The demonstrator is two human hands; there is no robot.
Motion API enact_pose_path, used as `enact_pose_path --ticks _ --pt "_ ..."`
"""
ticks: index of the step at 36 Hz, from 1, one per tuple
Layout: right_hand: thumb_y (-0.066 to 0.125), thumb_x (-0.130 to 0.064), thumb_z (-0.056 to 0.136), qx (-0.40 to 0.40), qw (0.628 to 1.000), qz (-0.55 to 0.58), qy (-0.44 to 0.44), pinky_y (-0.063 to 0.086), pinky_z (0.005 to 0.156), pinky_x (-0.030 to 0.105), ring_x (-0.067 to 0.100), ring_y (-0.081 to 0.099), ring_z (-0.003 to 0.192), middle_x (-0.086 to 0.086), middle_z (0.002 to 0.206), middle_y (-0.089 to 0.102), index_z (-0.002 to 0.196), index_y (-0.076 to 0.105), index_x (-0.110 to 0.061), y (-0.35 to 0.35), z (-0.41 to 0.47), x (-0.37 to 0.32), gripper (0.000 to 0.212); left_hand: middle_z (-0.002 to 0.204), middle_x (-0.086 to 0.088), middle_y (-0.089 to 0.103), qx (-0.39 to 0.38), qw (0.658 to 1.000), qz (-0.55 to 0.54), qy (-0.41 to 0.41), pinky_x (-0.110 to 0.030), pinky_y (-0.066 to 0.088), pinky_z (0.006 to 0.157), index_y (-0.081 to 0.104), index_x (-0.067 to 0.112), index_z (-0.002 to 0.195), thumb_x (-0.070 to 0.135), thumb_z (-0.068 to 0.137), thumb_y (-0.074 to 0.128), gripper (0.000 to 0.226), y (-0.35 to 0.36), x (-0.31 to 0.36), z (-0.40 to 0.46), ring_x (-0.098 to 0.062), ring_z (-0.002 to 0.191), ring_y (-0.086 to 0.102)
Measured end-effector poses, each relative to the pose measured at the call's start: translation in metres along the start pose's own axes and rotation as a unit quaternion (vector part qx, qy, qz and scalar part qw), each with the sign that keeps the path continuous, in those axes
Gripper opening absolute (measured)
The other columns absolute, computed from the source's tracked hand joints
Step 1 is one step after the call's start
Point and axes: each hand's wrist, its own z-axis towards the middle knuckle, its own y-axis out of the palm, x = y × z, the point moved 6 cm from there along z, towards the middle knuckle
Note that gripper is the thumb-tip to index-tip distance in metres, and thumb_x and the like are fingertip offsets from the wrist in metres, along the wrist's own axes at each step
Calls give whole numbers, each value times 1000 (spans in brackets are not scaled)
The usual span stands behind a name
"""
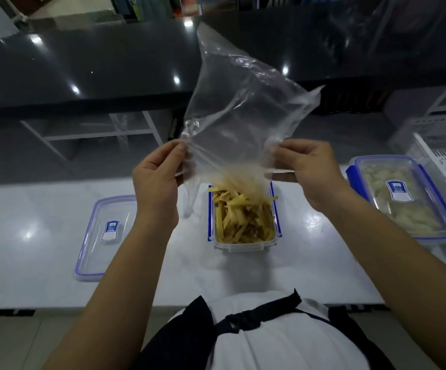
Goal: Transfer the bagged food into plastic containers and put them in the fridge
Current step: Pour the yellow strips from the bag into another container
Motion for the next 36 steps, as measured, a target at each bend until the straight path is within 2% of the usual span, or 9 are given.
enact_pose_path --ticks 4,14,22,25,30,36 --pt "70 -11 92 2 999 -47 26 62 72 41 24 75 80 6 80 77 85 76 -14 2 -2 14 10 92 -2 76 3 1000 8 -11 -33 59 83 77 17 102 14 97 65 13 1 0 2 -16 85 69" --pt "69 -13 92 17 999 -31 26 63 76 46 26 75 83 10 87 77 90 76 -10 -7 -4 8 7 90 1 77 -8 1000 0 13 -29 60 79 77 20 98 14 97 65 13 8 14 3 -15 86 70" --pt "66 -12 94 12 1000 -16 -20 62 69 34 24 76 84 4 88 78 90 76 -16 -12 -7 -11 11 92 1 77 -26 999 -10 36 -24 56 76 79 24 95 16 97 65 16 11 24 1 -16 89 72" --pt "66 -13 94 9 999 -22 -36 62 70 34 24 76 85 3 90 79 89 77 -19 -11 -6 -17 13 93 -1 76 -37 998 -15 40 -26 56 78 79 23 97 16 97 64 16 13 29 2 -18 92 71" --pt "70 -14 91 19 998 -5 -53 62 70 34 25 76 84 5 89 79 85 79 -22 -13 -3 -23 13 93 1 76 -41 997 -26 54 -23 56 77 78 22 98 15 98 62 18 13 39 2 -14 90 71" --pt "71 -16 91 21 999 -34 -32 62 71 34 22 76 84 3 89 79 92 78 -16 -14 1 -18 6 93 1 76 -30 999 0 40 -24 57 78 76 19 102 15 99 62 15 12 33 3 -15 92 71"
